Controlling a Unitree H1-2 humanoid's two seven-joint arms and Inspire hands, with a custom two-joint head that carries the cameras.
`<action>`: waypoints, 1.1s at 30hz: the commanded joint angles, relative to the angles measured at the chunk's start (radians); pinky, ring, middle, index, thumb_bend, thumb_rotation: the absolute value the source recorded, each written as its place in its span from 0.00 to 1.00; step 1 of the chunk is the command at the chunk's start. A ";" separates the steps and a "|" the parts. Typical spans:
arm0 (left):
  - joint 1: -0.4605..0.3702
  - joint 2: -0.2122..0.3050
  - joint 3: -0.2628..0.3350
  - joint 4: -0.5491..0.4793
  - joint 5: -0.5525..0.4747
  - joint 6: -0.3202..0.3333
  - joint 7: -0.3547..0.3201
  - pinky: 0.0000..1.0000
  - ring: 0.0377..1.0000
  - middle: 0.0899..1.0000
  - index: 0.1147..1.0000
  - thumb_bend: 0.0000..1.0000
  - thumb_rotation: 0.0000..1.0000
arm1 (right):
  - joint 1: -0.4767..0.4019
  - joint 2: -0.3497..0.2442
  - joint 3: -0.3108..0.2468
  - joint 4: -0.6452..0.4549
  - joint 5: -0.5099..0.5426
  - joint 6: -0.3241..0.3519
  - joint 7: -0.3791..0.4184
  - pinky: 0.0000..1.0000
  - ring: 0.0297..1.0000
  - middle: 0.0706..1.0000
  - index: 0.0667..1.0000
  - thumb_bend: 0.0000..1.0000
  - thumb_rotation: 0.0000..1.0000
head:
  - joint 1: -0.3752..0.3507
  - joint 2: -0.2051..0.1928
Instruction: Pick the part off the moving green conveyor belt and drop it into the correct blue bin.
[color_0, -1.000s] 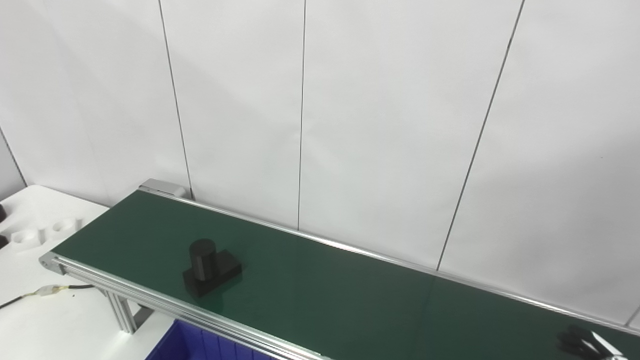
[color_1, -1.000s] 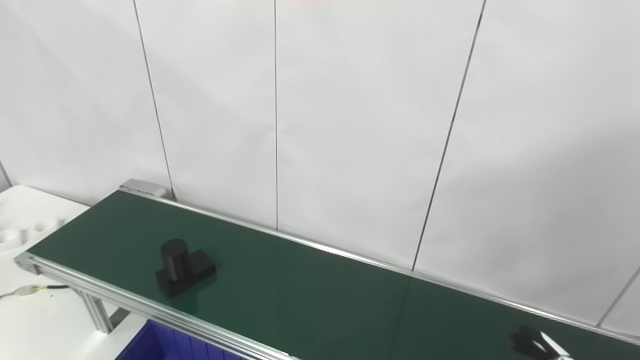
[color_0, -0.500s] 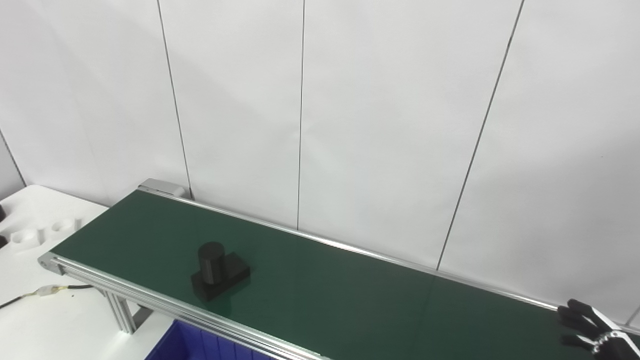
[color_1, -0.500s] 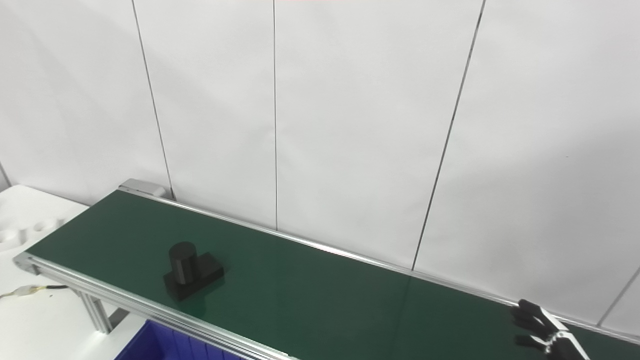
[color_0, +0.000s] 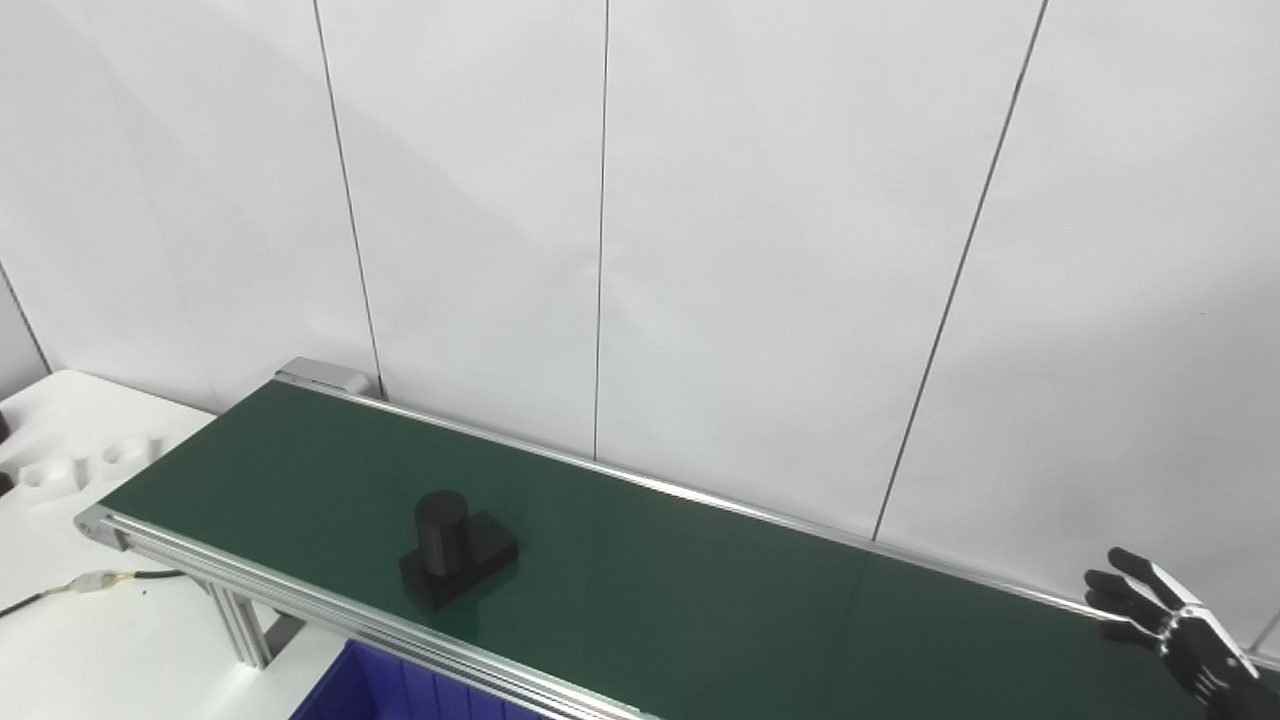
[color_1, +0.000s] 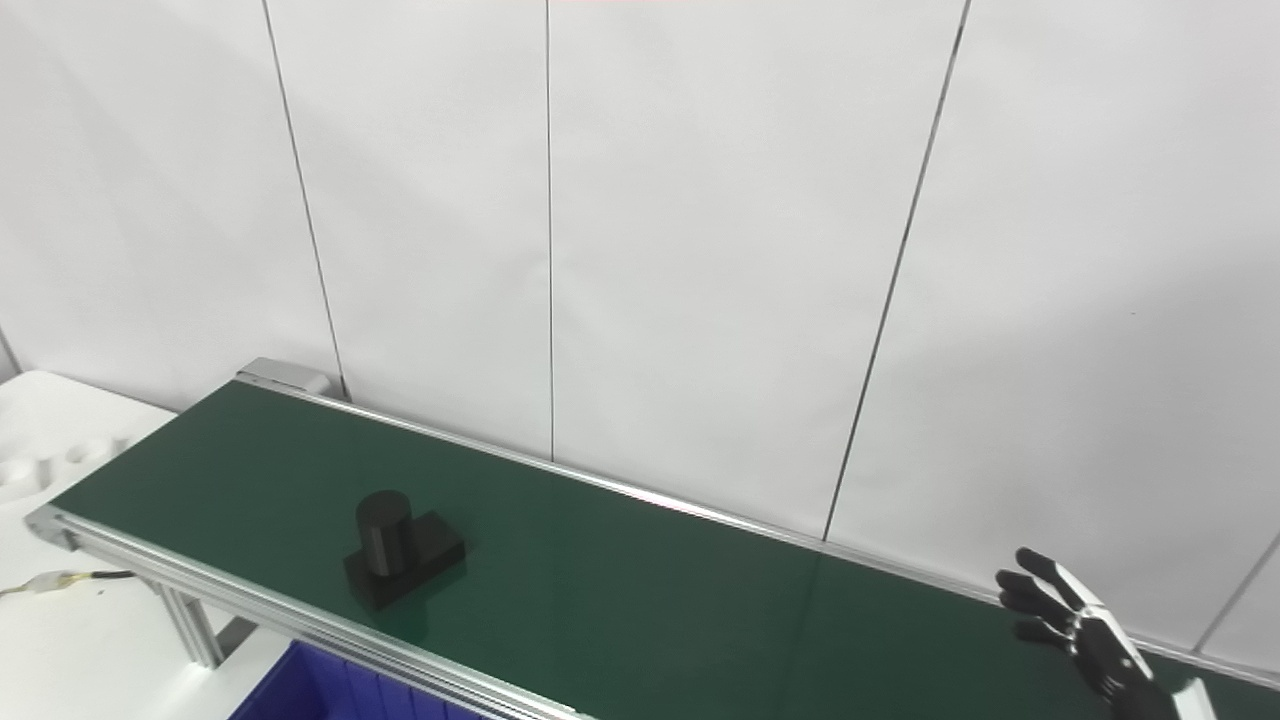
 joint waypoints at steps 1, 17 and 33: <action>-0.005 0.007 0.001 -0.030 -0.008 -0.038 0.018 0.75 0.82 0.82 0.76 0.98 0.35 | -0.041 0.009 0.005 -0.019 -0.024 -0.001 -0.017 0.71 0.78 0.78 0.87 1.00 0.46 | 0.001 0.001; -0.006 0.027 -0.020 -0.022 0.010 -0.038 0.080 0.73 0.80 0.80 0.75 0.99 0.36 | -0.068 0.041 0.034 -0.043 -0.099 0.013 -0.029 0.77 0.78 0.77 0.86 0.93 0.39 | 0.003 -0.003; 0.002 0.059 -0.042 -0.045 0.020 -0.038 0.122 0.74 0.81 0.80 0.75 0.98 0.36 | -0.124 0.052 0.068 -0.005 -0.116 0.054 -0.005 0.78 0.80 0.81 0.87 0.84 0.37 | -0.079 0.025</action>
